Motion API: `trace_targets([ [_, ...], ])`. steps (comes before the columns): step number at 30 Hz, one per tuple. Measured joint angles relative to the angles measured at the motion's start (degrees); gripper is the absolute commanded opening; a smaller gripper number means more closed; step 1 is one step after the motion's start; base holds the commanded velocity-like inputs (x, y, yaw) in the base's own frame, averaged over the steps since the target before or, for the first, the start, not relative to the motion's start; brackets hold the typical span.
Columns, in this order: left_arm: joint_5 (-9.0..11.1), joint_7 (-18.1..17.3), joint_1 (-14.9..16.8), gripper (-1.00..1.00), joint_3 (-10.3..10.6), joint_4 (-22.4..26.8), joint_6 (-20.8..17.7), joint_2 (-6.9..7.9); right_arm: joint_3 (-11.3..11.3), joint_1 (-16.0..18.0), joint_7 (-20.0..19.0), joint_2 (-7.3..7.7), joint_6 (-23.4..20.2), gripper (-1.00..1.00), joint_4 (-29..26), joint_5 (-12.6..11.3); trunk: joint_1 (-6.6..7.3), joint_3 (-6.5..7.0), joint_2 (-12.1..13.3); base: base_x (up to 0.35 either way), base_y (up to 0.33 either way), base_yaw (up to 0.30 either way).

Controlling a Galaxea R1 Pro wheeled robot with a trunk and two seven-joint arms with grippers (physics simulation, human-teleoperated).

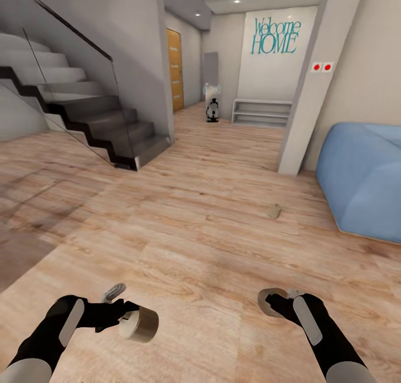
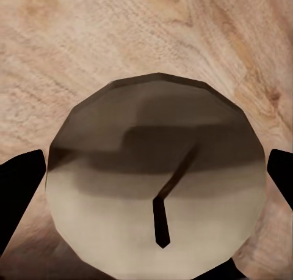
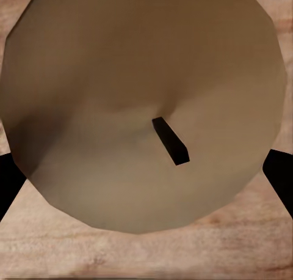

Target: Place each of the two pumpkins and all three candles from the living room inside a cabinet in the living room (use any cabinet), then make sure every cabinet is closed, and position the cauldron so it is next to a table in the living room.

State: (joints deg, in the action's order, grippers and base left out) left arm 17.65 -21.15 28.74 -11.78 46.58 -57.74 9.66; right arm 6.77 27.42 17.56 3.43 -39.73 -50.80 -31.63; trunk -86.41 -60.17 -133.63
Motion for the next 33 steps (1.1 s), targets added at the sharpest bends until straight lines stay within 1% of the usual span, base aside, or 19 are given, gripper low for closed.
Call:
trace_targets([
  [6,0.0,0.0,0.0,-1.0,0.0,0.0,0.0,0.01,0.0,0.0,-0.2,0.07,0.1,-1.0,-0.1,-0.1,1.32,0.81,2.4,0.0,0.0,0.077],
  [19,0.1,0.0,0.0,-1.0,0.0,0.0,0.0,0.01,0.0,0.0,-0.2,0.09,0.2,-1.0,-0.1,0.0,4.17,3.11,7.6,0.0,0.0,0.02],
  [33,-0.2,0.0,0.0,-1.0,0.0,0.0,0.0,-0.01,-0.2,0.0,-0.2,0.0,0.1,-1.0,0.0,0.0,4.18,3.11,7.6,0.0,0.0,0.265],
])
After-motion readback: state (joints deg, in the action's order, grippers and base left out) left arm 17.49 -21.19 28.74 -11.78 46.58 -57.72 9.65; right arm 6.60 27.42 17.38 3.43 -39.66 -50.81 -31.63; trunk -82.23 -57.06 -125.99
